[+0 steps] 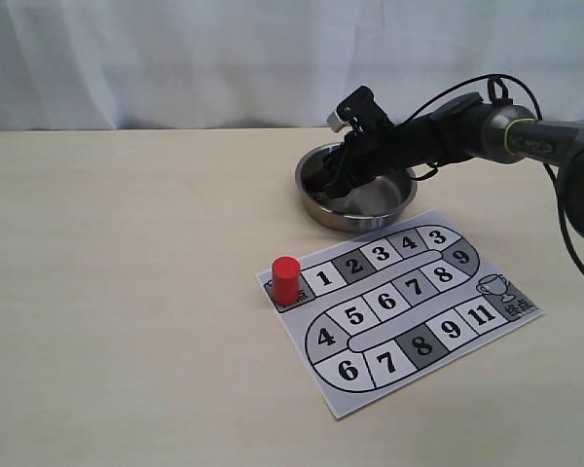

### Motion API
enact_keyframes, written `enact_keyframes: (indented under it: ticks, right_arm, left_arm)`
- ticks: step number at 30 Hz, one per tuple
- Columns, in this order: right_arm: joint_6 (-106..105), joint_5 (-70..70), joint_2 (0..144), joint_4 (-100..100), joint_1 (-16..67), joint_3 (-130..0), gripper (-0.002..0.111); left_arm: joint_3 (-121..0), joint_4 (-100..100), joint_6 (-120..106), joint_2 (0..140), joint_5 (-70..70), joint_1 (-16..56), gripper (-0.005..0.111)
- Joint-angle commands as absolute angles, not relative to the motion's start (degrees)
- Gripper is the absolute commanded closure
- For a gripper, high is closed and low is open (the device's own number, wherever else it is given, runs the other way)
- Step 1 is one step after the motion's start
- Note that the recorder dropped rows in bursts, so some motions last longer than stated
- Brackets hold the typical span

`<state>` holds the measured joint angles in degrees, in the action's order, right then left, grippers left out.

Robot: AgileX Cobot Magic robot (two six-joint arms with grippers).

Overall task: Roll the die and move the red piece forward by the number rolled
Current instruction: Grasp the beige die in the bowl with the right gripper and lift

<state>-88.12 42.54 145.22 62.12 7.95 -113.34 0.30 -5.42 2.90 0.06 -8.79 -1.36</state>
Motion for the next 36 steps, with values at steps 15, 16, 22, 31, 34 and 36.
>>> enact_keyframes:
  ticks: [15, 16, 22, 31, 34, 36]
  right_arm:
    - [-90.1, 41.59, 147.13, 61.91, 7.97, -113.77, 0.097]
    - [-89.98, 41.59, 147.02, 61.91, 7.97, -113.77, 0.104]
    - [-77.07, 41.59, 144.18, 53.52, 7.85, -113.77, 0.104]
    - [-47.26, 42.19, 138.2, 33.53, 7.85, -113.77, 0.104]
    - [-39.86, 44.48, 136.01, 26.22, 7.85, -113.77, 0.104]
    - [-33.92, 46.53, 134.41, 21.92, 7.85, -113.77, 0.104]
  left_arm:
    - [0.0, -5.35, 3.03, 0.0, -8.24, -1.36, 0.107]
    - [0.0, -5.35, 3.03, 0.0, -8.24, -1.36, 0.107]
    - [0.0, -5.35, 3.03, 0.0, -8.24, -1.36, 0.107]
    - [0.0, -5.35, 3.03, 0.0, -8.24, -1.36, 0.107]
    - [0.0, -5.35, 3.03, 0.0, -8.14, -1.36, 0.107]
    - [0.0, -5.35, 3.03, 0.0, -8.14, -1.36, 0.107]
